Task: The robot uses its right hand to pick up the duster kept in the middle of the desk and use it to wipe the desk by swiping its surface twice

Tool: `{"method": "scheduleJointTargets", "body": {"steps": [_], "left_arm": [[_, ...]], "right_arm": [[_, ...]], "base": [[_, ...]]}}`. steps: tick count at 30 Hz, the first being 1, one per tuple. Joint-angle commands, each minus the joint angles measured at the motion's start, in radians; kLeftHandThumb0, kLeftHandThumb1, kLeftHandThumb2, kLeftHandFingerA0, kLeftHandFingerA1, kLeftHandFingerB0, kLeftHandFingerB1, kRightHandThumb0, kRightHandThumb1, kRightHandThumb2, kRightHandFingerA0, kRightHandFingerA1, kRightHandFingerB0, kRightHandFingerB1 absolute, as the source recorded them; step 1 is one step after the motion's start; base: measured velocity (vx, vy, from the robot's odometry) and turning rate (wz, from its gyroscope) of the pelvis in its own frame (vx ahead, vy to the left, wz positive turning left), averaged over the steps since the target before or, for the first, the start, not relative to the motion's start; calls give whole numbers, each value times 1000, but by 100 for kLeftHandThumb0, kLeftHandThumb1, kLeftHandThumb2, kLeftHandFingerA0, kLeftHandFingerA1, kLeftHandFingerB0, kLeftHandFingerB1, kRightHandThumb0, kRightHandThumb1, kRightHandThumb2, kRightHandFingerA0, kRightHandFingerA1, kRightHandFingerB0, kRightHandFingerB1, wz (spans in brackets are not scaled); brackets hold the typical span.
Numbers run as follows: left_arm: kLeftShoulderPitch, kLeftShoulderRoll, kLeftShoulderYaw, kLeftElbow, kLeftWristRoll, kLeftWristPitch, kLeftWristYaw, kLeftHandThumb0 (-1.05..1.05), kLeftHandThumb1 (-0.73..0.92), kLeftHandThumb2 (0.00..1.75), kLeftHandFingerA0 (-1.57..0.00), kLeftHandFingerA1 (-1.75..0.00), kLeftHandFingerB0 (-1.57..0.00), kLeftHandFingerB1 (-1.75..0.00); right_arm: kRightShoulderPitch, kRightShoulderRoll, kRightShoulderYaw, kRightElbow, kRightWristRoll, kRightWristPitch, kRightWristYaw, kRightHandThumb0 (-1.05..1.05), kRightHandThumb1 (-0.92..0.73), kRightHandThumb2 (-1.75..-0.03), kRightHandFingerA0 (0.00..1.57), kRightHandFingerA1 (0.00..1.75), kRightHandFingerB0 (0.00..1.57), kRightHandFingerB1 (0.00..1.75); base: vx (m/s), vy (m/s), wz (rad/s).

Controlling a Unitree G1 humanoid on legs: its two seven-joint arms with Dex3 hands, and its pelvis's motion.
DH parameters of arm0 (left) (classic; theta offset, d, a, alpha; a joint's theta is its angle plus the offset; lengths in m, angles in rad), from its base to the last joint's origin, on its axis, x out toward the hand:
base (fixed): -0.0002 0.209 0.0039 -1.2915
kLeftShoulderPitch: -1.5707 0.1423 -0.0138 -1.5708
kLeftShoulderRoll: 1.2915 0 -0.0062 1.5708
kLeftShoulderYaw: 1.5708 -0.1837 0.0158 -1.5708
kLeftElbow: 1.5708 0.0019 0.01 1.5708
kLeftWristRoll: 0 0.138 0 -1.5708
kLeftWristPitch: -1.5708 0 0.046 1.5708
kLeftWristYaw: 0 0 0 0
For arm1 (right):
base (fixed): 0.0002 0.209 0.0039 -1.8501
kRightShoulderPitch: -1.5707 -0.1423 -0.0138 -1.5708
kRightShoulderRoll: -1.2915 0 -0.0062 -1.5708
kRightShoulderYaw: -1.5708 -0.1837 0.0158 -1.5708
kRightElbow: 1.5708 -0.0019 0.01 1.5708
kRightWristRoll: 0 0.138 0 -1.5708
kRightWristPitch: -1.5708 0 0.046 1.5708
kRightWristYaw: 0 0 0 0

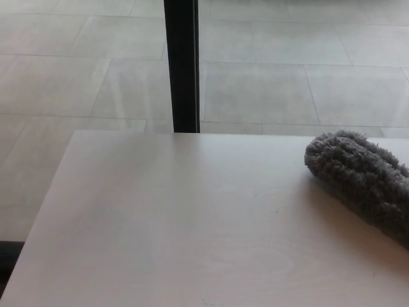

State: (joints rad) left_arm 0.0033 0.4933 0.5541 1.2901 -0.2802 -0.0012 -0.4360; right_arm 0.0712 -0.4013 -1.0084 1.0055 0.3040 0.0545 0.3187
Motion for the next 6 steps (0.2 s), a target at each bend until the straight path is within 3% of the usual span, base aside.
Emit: {"method": "scheduleJointTargets", "body": {"steps": [1, 2, 3, 6], "left_arm": [[12, 15, 2, 0, -7, 12, 53, -70, 76, 63, -28, -62, -18, -43], [16, 15, 5, -1, -11, 11, 51, -70, 76, 63, -27, -63, -15, -43], [20, 15, 4, -2, -10, 8, 54, -70, 77, 63, -29, -62, -14, -41], [16, 15, 3, -6, -10, 6, 61, -72, 77, 63, -28, -63, -15, -43]], "right_arm": [[52, -35, -4, 17, 86, 37, -30, -82, -75, -62, 8, 77, 0, 39], [56, -39, 15, 19, 74, 10, -21, -82, -78, -63, 9, 73, 0, 43], [57, -42, 33, 26, 62, -23, -14, -39, -45, -105, 9, 59, 0, 52], [44, -55, 62, 53, 62, -56, -7, -40, -45, -104, 9, 58, 0, 53]], "base": [[0, 0, 0], [0, 0, 0], [0, 0, 0], [0, 0, 0]]}}
